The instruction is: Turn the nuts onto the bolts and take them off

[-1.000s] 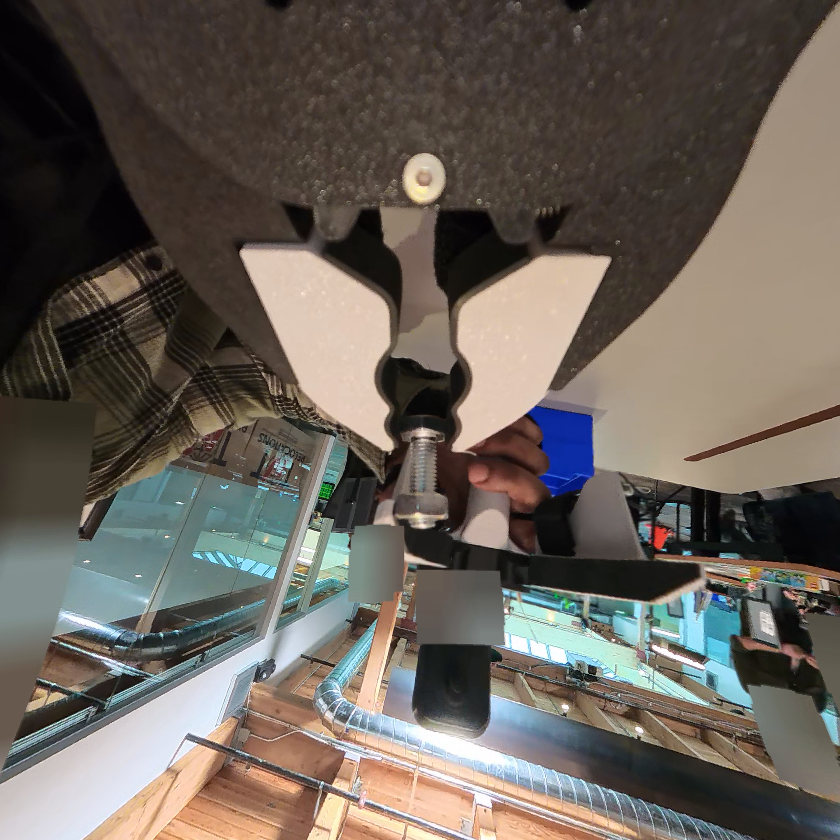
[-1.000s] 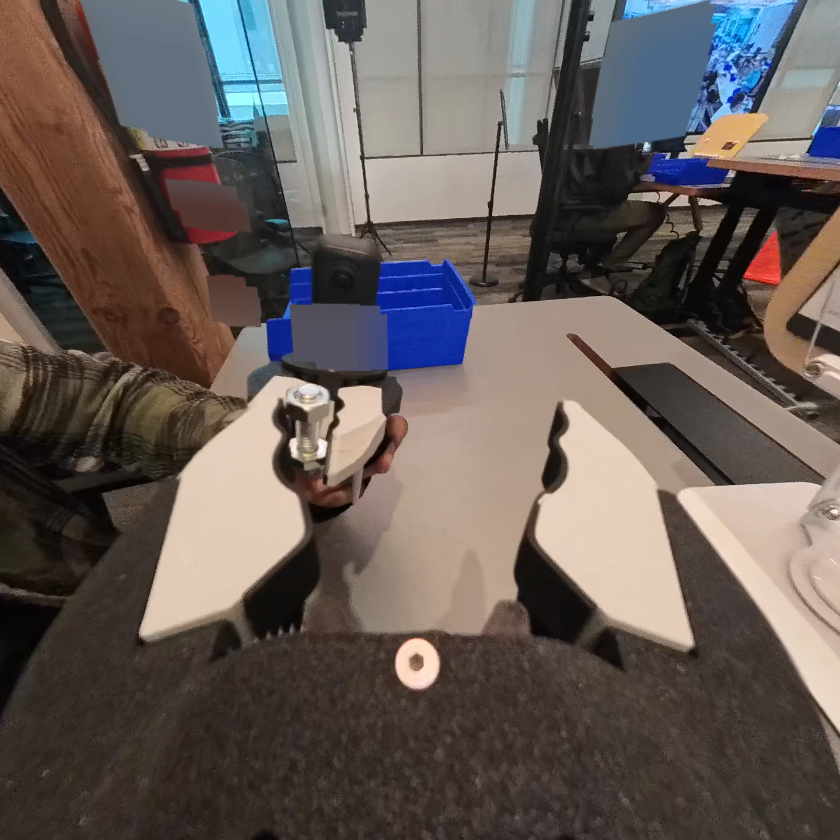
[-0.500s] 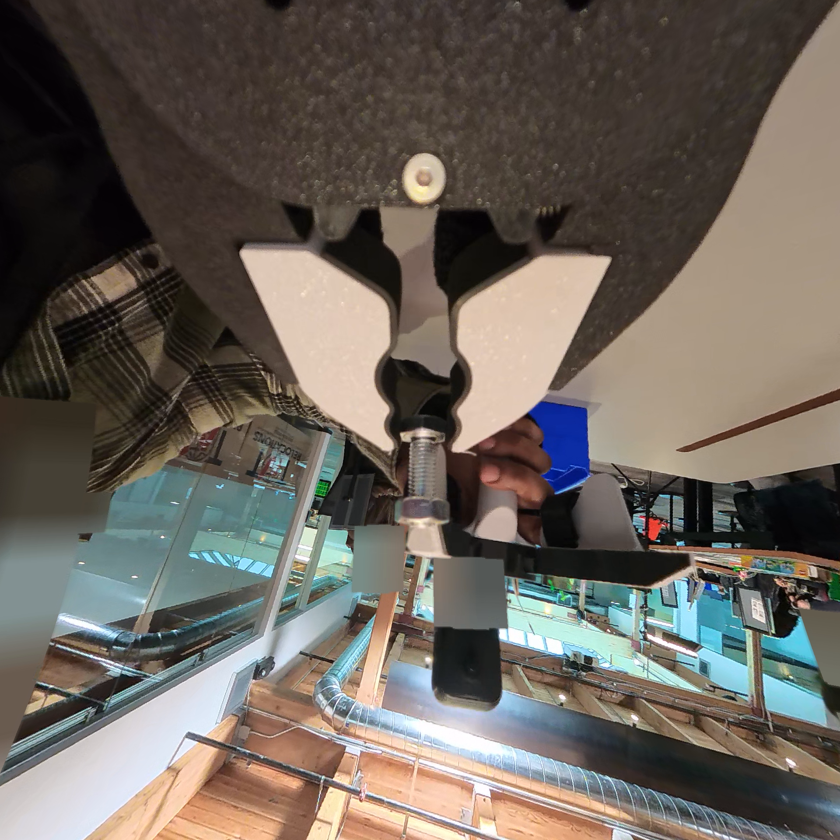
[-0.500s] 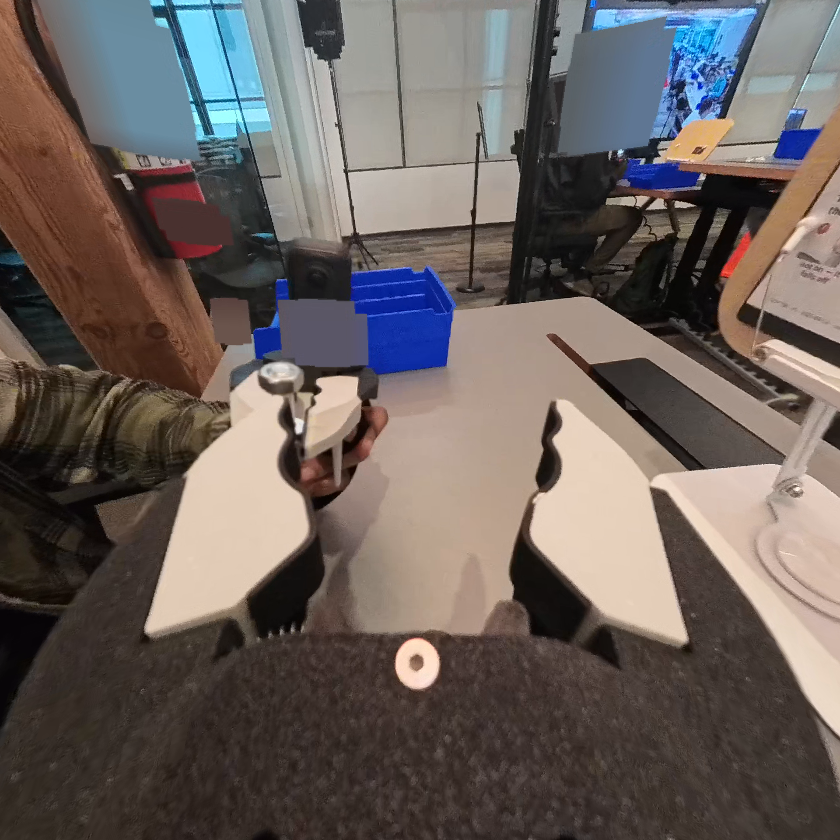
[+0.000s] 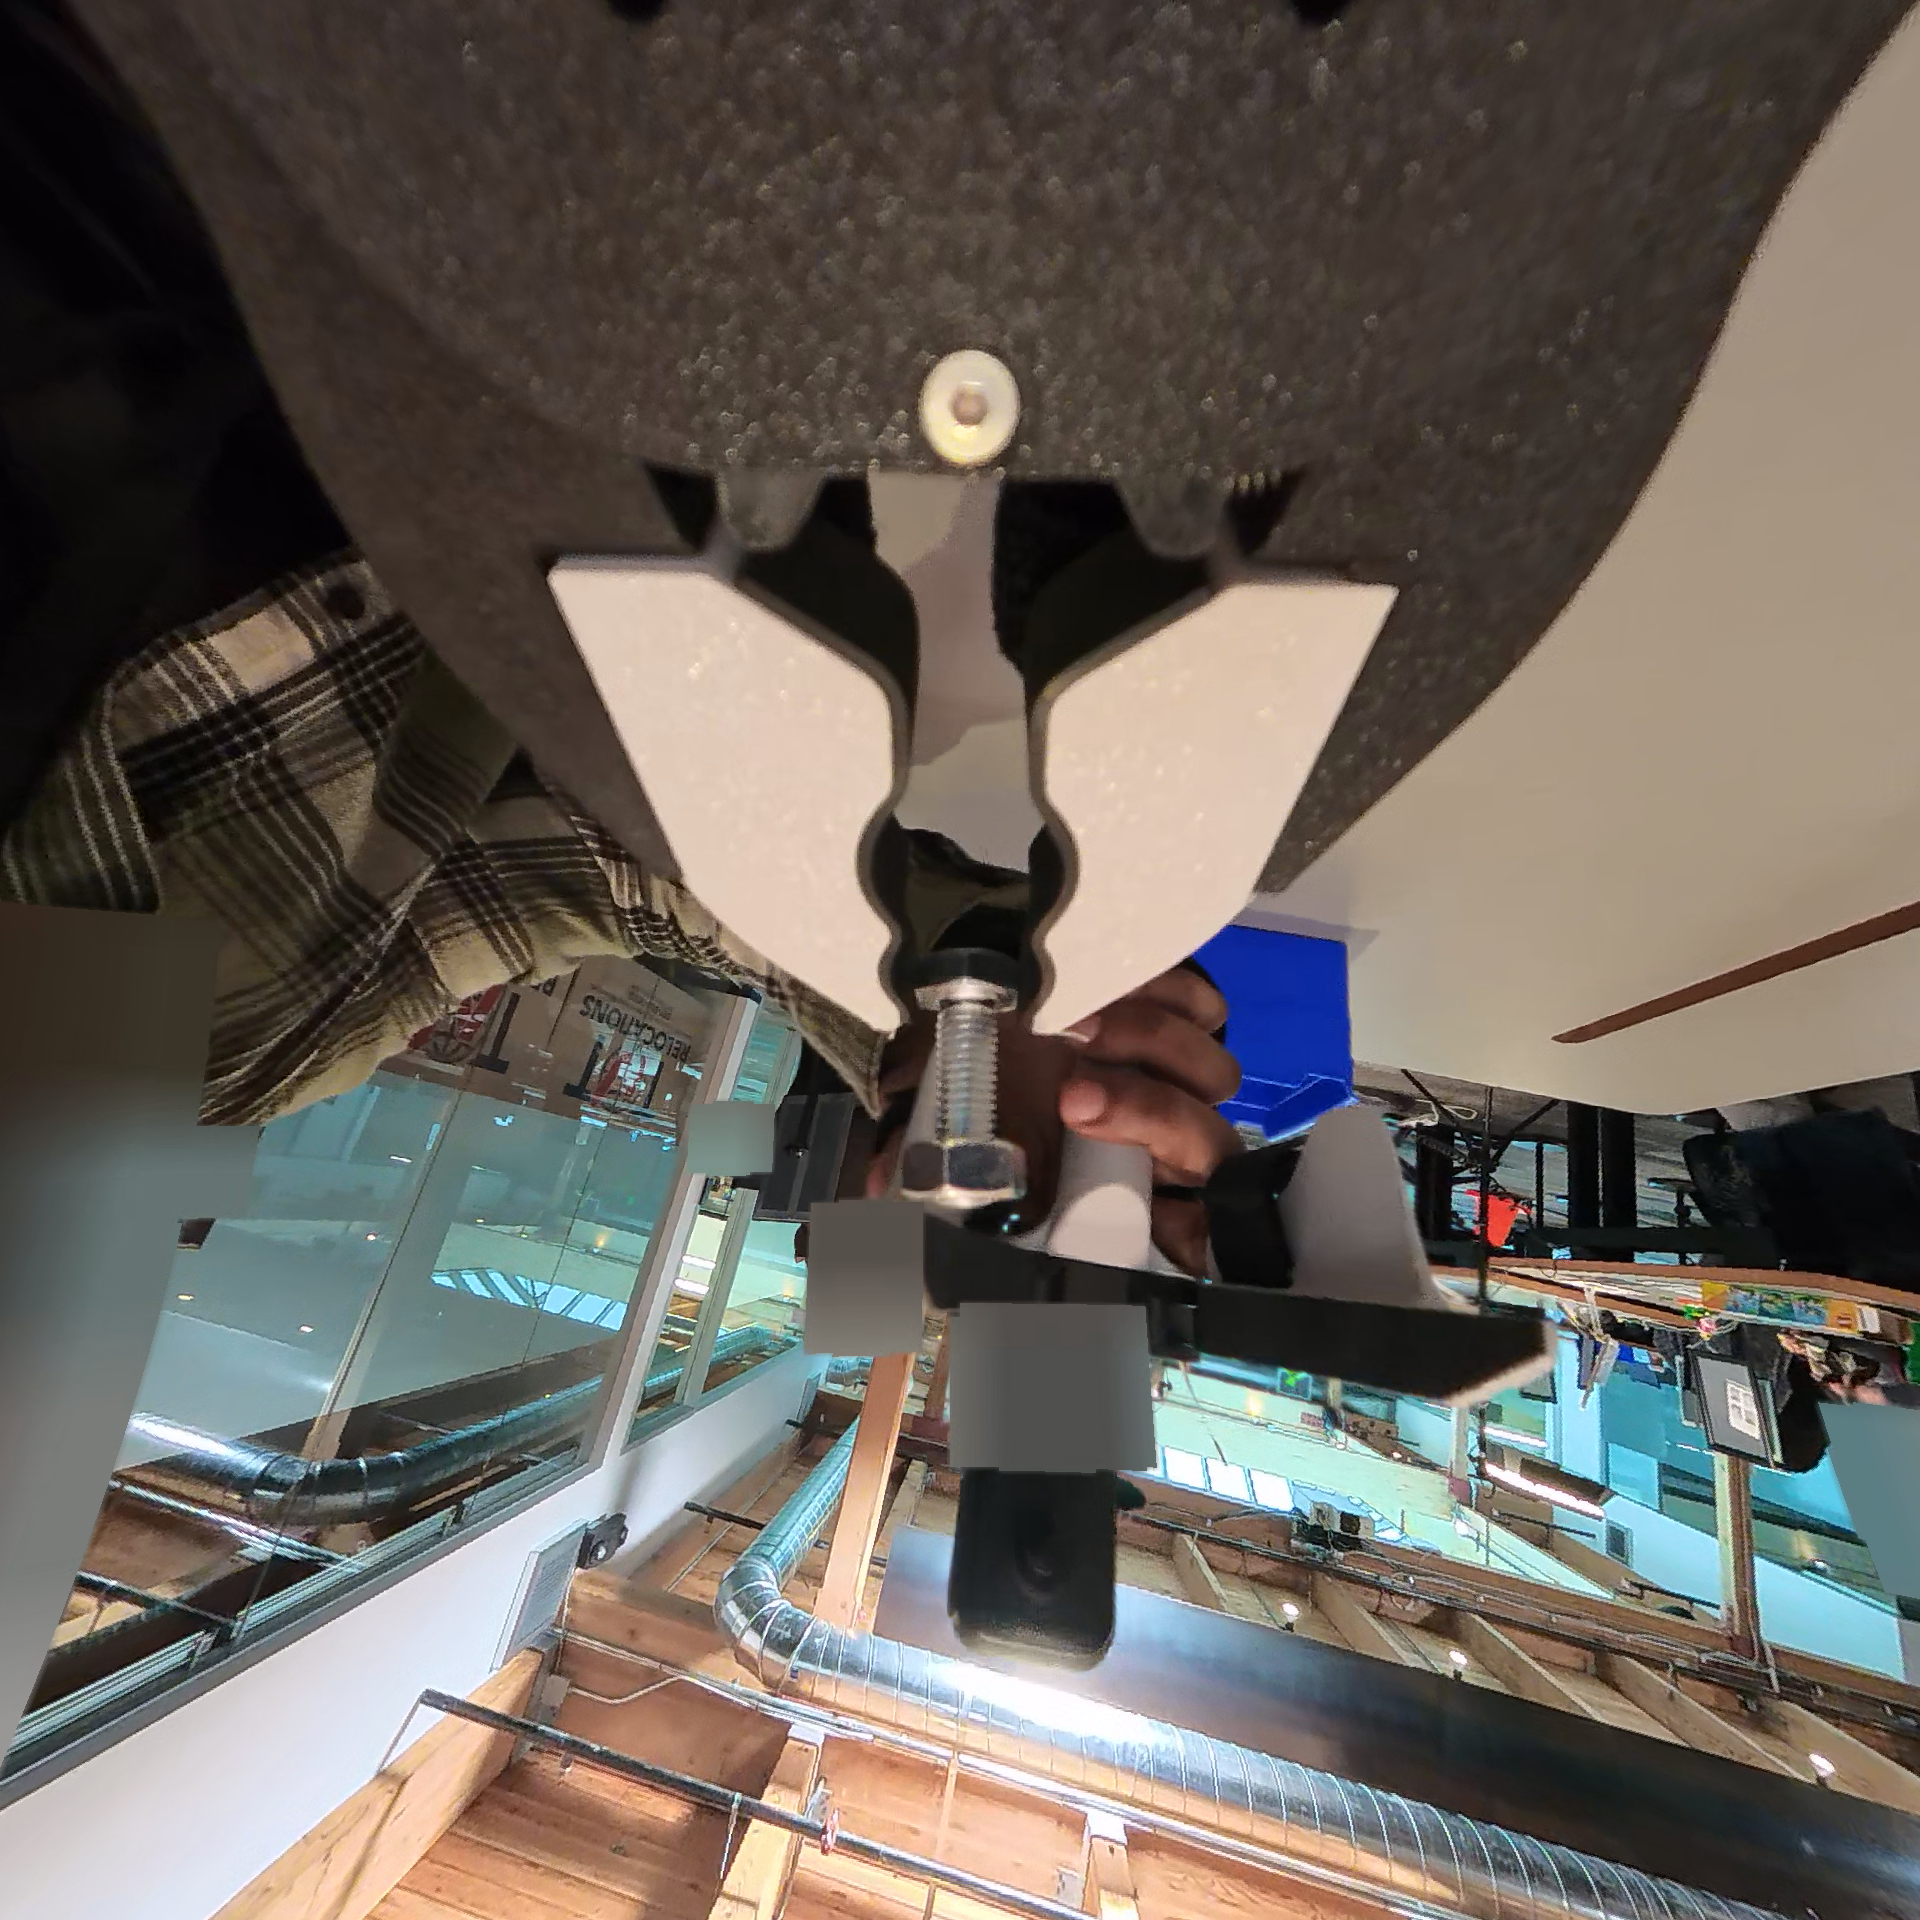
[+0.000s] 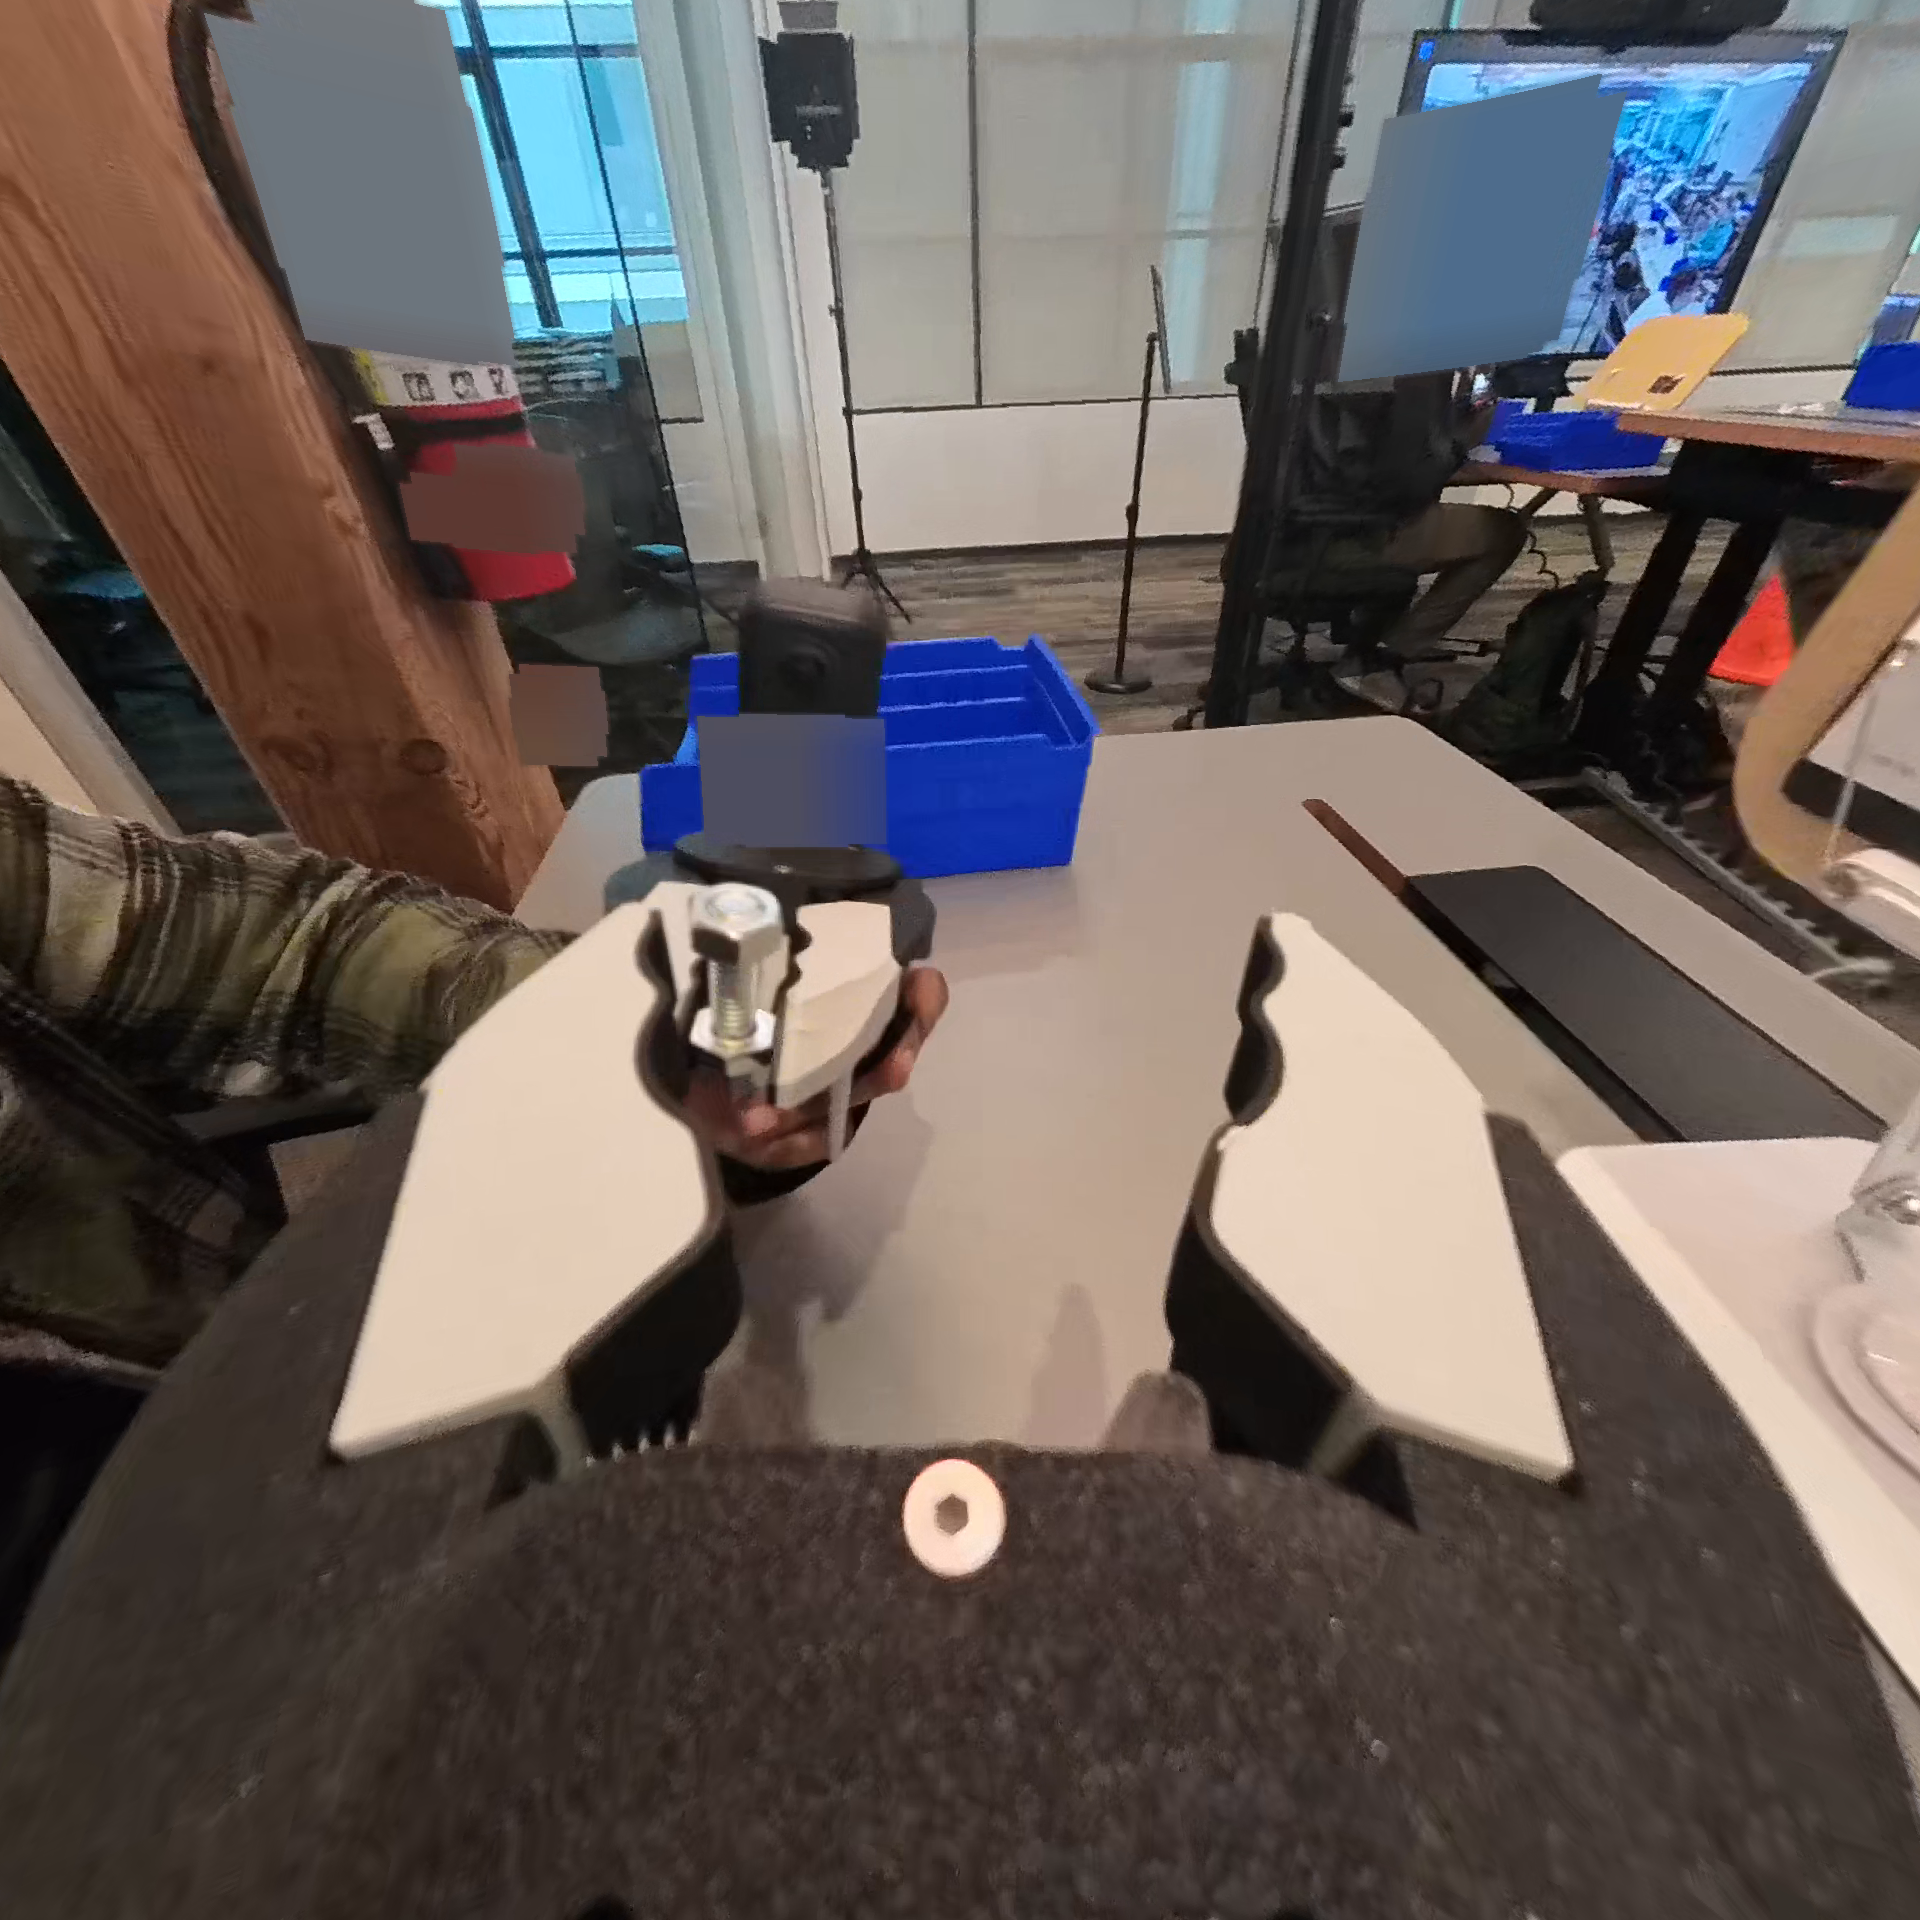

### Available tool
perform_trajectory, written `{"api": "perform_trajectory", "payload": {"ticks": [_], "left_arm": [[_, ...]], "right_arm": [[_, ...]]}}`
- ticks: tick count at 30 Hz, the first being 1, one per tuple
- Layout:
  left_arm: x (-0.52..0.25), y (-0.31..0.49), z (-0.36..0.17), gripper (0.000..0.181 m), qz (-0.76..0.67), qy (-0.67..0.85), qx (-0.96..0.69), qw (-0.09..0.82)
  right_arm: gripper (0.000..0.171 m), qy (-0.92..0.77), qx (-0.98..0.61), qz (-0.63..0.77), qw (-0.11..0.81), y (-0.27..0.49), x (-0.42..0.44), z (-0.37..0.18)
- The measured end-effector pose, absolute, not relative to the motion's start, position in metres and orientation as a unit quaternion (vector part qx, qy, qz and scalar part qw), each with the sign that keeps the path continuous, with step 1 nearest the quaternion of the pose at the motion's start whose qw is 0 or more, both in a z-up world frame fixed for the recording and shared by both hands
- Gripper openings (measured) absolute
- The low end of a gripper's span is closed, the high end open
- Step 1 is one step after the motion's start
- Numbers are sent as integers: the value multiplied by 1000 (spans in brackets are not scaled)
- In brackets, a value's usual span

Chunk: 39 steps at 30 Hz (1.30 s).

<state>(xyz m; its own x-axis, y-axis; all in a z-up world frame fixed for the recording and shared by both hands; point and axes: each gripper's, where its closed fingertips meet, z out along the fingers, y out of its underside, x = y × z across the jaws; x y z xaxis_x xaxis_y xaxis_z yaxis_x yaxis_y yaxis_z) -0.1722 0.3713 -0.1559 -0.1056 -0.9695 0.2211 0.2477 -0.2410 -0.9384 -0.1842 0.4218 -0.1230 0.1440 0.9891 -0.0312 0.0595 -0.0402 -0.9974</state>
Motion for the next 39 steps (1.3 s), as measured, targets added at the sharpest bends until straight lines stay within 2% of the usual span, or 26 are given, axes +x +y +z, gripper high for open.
{"api": "perform_trajectory", "payload": {"ticks": [39], "left_arm": [[-172, 370, -154, 18, -619, 395, -469, 491]], "right_arm": [[102, -475, -590, 404, 513, 420, -189, -126]]}}
